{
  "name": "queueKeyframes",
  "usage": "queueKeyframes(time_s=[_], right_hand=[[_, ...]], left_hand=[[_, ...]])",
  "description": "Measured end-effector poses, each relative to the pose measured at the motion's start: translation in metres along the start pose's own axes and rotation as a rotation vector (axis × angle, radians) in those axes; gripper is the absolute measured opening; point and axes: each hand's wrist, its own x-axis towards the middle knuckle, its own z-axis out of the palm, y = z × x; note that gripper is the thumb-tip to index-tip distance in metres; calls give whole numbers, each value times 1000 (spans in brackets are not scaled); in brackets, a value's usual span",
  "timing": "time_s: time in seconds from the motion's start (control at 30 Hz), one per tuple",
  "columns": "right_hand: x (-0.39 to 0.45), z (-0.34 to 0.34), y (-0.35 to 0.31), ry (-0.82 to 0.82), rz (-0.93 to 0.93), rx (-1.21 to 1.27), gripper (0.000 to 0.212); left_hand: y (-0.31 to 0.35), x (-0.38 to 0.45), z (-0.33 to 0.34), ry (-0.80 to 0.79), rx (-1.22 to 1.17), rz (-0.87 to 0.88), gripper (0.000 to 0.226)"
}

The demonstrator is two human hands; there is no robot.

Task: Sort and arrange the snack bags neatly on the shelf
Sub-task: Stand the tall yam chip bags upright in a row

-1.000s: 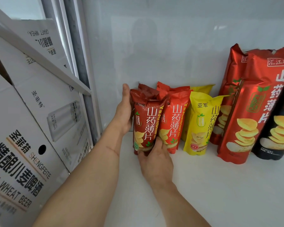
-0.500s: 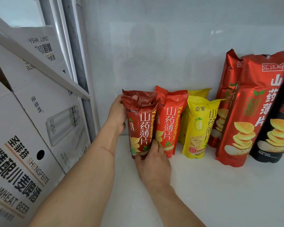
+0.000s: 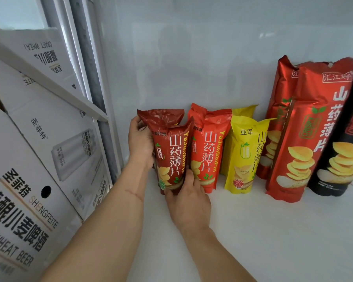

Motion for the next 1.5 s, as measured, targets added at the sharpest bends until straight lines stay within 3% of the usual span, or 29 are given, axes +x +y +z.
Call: queueKeyframes(time_s=[0.53, 0.8, 0.97, 1.07, 1.17, 1.27, 1.37, 1.5], right_hand=[[4, 1, -3, 42, -19, -12, 80], [9, 3, -4, 22, -15, -52, 79], [12, 4, -5, 22, -2, -55, 81], [9, 1, -1, 3, -5, -33, 76], [4, -8, 5, -29, -28, -77, 54], [-3, -23, 16, -73, -111, -188, 36], [-12, -43, 30, -111, -227, -259, 34], [-29, -81, 57, -168, -378, -386, 32]], left_hand=[[3, 0, 5, -55, -71, -120, 21], [-20, -29, -16, -48, 82, -239, 63], [-34, -47, -27, -52, 175, -324, 55], [-41, -51, -36, -6, 397, -293, 48], [-43, -62, -48, 103, 677, -178, 36], [-40, -84, -60, 100, 925, -111, 34], [-35, -117, -63, -17, 1376, 58, 33], [-34, -167, -45, -284, 1822, 499, 34]])
